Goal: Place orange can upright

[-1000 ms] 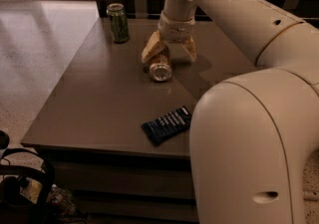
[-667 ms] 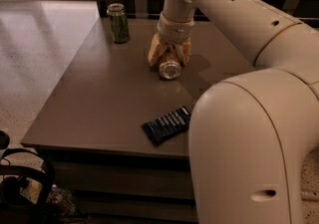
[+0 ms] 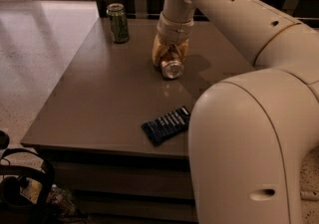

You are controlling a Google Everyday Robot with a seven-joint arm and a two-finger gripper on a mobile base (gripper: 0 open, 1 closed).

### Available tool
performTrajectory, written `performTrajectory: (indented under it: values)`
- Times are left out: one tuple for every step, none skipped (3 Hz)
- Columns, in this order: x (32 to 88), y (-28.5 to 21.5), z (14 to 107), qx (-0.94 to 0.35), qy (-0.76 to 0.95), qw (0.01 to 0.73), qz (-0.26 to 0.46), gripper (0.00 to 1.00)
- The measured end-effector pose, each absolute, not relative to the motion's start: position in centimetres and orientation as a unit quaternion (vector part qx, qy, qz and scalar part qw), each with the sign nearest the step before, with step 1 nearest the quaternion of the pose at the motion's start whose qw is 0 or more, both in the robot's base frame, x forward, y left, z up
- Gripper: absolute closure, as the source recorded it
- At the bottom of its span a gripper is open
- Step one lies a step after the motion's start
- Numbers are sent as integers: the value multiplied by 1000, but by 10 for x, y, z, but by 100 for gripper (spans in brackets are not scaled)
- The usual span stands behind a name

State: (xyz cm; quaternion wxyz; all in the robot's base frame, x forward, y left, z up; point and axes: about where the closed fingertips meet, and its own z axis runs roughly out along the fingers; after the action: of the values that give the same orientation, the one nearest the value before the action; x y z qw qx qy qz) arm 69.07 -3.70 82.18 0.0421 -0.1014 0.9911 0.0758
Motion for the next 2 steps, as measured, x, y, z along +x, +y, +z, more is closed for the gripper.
performTrajectory:
  values:
    - [692, -35, 819, -102, 991, 43, 77, 100]
    - [693, -35, 820, -102, 991, 44, 77, 100]
